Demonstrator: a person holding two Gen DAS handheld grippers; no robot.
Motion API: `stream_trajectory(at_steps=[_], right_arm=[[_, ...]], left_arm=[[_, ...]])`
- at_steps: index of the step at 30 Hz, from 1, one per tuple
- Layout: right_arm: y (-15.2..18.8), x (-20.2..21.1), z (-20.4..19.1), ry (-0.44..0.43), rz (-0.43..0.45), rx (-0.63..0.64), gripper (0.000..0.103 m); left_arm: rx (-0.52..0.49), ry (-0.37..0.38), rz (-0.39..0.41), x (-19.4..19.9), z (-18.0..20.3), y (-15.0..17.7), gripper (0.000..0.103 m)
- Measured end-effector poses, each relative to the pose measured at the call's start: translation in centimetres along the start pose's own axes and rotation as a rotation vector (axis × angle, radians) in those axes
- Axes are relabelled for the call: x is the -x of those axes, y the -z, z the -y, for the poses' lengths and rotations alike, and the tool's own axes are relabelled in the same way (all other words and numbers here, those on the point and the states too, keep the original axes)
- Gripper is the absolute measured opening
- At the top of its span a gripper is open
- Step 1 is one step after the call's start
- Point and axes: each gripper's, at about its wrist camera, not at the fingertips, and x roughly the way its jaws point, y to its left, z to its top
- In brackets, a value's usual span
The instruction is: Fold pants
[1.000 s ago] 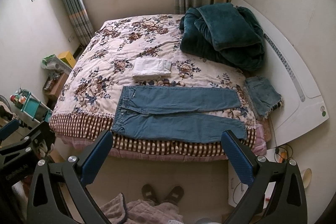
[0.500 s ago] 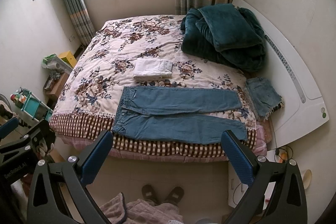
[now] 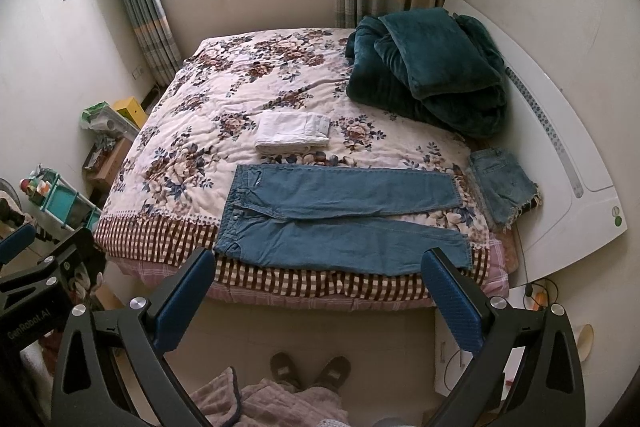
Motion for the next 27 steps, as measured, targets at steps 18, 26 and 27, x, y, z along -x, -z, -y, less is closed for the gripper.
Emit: stream_trajectory(at_steps=[18,26,27], right_arm=[[0.2,-1.3,0.7,0.039,0.047,-0.101,0.103],[-1.0,-8.9,2.5,0.154,0.034,-0.187,0.103],[-1.3,-10.8,3.0,0.169,0.013,-0.191,0.103]], left_arm=[[0.001,0.034,0.025,-3.6,-1.6,-1.8,0.103],[-0.006,0.064,-0.014,-11.8,-1.2,-2.8,0.103],[-0.004,0.076,-0.028,-12.8,-1.1,-2.9,0.103]])
